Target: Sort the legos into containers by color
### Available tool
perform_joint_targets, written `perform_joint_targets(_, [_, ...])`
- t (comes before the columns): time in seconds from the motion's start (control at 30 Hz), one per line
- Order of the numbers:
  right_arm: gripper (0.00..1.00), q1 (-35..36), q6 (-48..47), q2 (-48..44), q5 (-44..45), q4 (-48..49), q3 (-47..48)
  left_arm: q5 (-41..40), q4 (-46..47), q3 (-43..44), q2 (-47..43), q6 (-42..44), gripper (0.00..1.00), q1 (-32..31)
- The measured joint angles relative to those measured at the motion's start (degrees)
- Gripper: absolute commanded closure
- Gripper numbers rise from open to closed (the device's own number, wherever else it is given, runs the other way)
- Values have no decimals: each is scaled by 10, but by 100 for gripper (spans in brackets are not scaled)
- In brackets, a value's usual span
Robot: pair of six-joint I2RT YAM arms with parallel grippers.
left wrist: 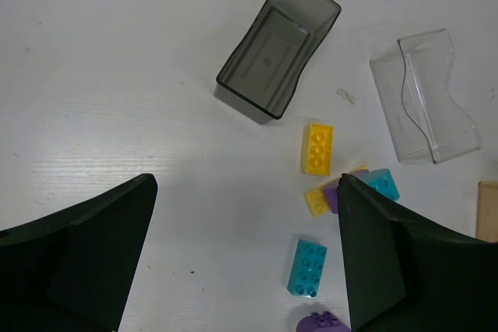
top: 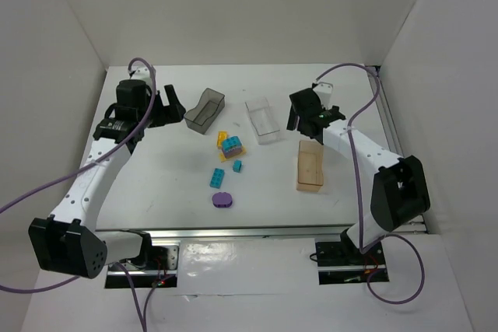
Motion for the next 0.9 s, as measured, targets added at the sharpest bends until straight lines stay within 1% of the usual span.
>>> perform_joint_targets(0.17, [0,21,2,0,3,1,0,-6,-2,0,-1,-10,0,0])
perform_joint_targets(0.27, [0,28,-5,0,2,2,0,-7,1,-9,-17,-13,0,0])
perform_joint_targets(0.33, [2,32,-23,-5,-25,12,-7,-5,3,-18,-38,-13,0,0])
perform_joint_targets(0.43, [3,51,-83,-26,-98,37,-26,-2,4,-18,-63,-10,0,0])
perform_joint_targets(0.57, [3,104,-163,-32,-186,66,-26,6,-1,0,-58,-3,0,0])
perform_joint_targets(0.67, [1,149,-208,-10,-209,67,-4,21,-8,1,-57,5,0,0])
perform_joint_targets(0.77, [0,179,-250,13,-220,71,9,37,-14,1,-57,7,0,0])
perform_joint_targets(0.9, [0,189,-303,37,-247,73,23,55,-17,3,-54,18,0,0])
